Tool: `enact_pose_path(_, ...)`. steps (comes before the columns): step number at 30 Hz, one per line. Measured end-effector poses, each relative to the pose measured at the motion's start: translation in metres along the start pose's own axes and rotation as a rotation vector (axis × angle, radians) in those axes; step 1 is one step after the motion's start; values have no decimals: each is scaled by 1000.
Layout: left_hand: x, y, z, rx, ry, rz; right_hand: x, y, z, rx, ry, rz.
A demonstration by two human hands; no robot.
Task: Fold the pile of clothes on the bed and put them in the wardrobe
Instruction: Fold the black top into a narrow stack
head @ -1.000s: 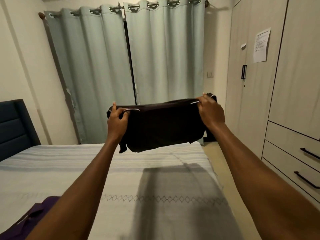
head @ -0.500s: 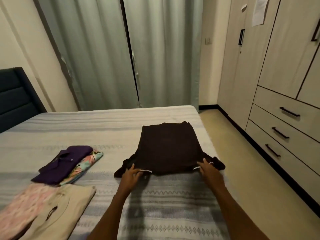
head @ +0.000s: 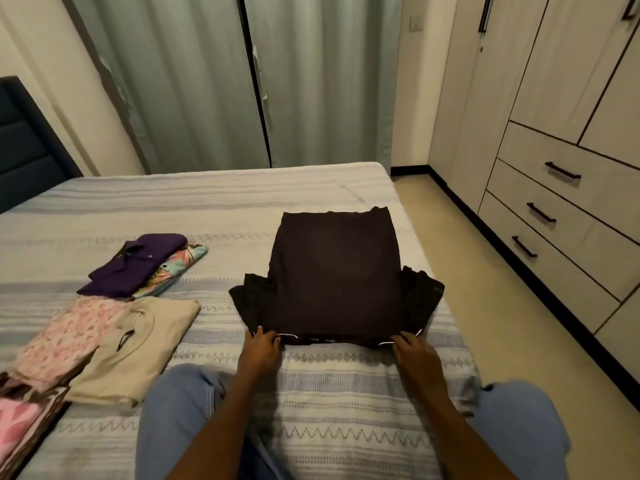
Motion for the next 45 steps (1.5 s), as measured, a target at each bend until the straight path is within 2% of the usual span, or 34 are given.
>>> enact_pose_path(4,2,0,12,91,208,-240,6,-5,9,-7,-60,98)
enact_pose_path(10,5,50,37,446,222,-332,6,-39,-2,-223,-50,32)
enact_pose_path(14,-1,51,43,486,227,-198,-13,-37,0,-237,72,-85)
enact_pose_path(19,6,52,41,409,227,-261,-7,-30,9,-384,56,-75)
enact_pose_path(22,6,61,40,378,269,-224,-16,-8,2,-246,181,-204)
enact_pose_path(26,17,105,50,498,281,-238,-29,43,-14,82,279,-317)
enact_pose_path(28,31,138,58,594,230,-217,-22,76,-23,256,235,-381)
enact_pose_path(30,45,172,68,674,165,-179,-3,108,-31,424,125,-466)
enact_pose_path(32,61,204,76,712,90,-160,9,131,-37,526,21,-569)
enact_pose_path(35,82,244,84,748,50,-154,15,150,-50,628,-26,-712)
enact_pose_path(39,107,291,84,736,74,-203,36,181,-58,799,-42,-788)
enact_pose_path(45,126,325,75,606,179,-327,47,207,-66,885,-38,-914)
Point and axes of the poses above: each hand's wrist, its own z-axis away from the middle knuckle, its own x-axis out of the palm, y = z × x, the point moved 10 cm from there along -z, towards the middle knuckle, and after that the axes turned 13 degrees about -x, right-handed, at the moved point
